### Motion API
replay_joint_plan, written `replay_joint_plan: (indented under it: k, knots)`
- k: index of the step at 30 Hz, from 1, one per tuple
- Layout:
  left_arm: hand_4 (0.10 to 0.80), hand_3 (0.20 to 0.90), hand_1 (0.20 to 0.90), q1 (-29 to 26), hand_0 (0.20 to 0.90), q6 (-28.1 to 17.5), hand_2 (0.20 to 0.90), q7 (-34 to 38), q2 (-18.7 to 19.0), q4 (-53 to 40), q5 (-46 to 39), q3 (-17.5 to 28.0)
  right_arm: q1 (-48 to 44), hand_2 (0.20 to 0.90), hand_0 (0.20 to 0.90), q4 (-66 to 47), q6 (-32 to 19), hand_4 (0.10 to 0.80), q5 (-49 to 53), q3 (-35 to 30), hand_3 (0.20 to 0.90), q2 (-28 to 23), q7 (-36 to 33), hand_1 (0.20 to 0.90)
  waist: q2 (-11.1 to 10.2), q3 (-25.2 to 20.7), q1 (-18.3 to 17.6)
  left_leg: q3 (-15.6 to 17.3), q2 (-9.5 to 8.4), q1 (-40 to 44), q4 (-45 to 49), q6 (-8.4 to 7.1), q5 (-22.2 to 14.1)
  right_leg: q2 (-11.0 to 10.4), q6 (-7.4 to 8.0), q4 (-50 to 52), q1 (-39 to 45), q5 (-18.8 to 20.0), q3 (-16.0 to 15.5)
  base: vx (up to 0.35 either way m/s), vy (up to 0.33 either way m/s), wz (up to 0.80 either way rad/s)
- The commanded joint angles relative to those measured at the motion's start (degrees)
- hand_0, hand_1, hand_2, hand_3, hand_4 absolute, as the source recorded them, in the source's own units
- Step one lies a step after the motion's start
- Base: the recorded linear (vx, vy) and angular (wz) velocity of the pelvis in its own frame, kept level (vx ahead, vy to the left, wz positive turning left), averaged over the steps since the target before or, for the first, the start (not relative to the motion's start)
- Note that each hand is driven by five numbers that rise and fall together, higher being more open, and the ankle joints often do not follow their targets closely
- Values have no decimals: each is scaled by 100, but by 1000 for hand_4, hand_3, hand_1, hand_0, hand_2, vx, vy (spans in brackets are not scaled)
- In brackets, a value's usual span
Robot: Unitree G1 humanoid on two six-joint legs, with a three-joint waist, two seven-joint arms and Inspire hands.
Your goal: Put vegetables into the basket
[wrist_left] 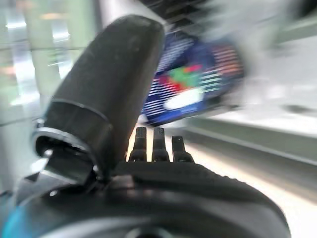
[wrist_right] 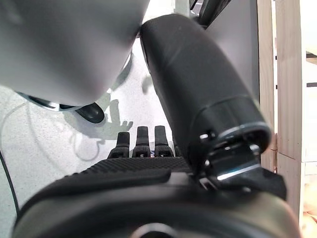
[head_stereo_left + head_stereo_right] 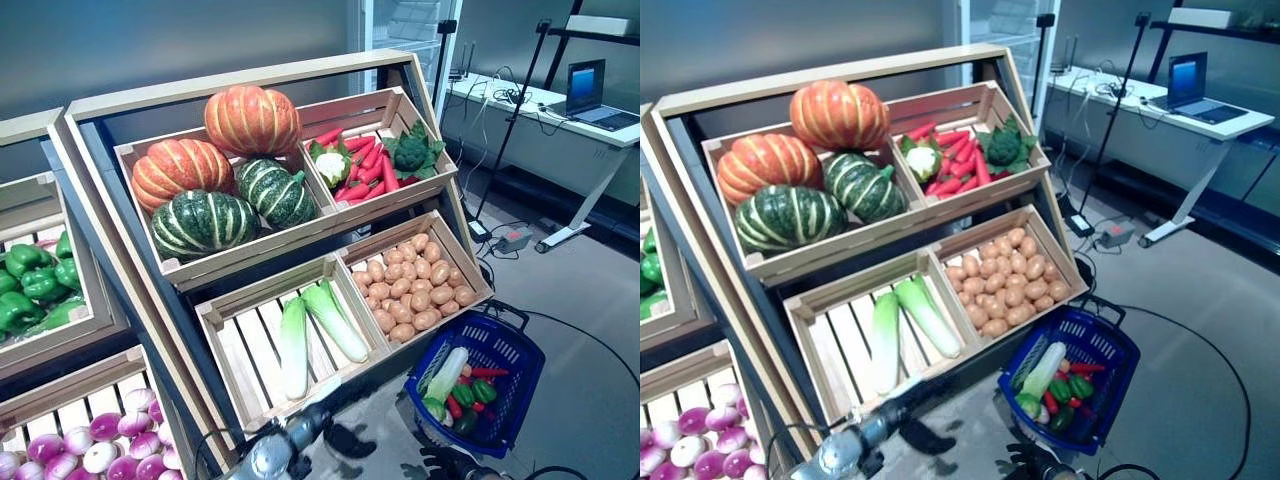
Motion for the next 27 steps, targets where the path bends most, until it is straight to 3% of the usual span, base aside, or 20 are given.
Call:
replay_joint_plan:
  k: [1,3,10,17,20,24,27]
  knots:
    - [800,900,900,-727,900,-609,900,66,282,-718,-1234,433,-323,900,900,227,-61,800,15,187,900,414,168,900,-413,243,110,-93,-321,51,-4,289,-441,-243,-66,12,307,-223,84,0,0,0]
    - [800,900,900,-654,900,-563,900,275,242,-1021,-1408,725,-237,900,900,183,-117,800,111,136,900,458,83,900,-435,237,157,-118,-323,52,-4,289,-446,-252,-75,12,332,-232,25,27,-26,6]
    - [800,900,900,-667,900,-602,900,2069,401,-1223,237,994,-57,900,900,59,-434,800,1149,-78,900,562,176,900,-461,229,169,-133,-328,68,-4,276,-436,-246,-88,12,379,-243,-46,43,-12,9]
    - [800,900,900,-977,900,699,900,4189,501,-897,1483,1362,263,900,900,-702,-1233,800,2617,-329,900,638,793,900,-513,334,28,0,-302,35,-4,252,-344,-234,-86,13,282,-192,31,58,14,-2]
    - [800,900,900,-1139,900,866,900,4471,432,-692,1630,1425,269,900,900,-1138,-1520,800,2945,-376,900,612,822,900,-545,438,18,40,-291,-34,-4,244,-275,-255,-93,106,145,-196,36,-14,9,-5]
    - [800,900,900,-1916,900,1063,900,4938,157,-76,1527,1258,-215,900,900,-1747,-1979,800,3353,-236,900,509,548,900,-557,945,25,-114,-220,-845,736,241,-313,-372,-172,1081,-713,-436,139,-258,15,-11]
    - [800,900,900,-2517,900,1113,900,5240,-29,453,1342,1170,-805,900,900,-1803,-1970,800,3479,-188,900,450,314,900,-543,1333,-37,-183,-189,-1446,1484,221,-410,-481,-209,1852,-1329,-639,295,-273,43,-1]
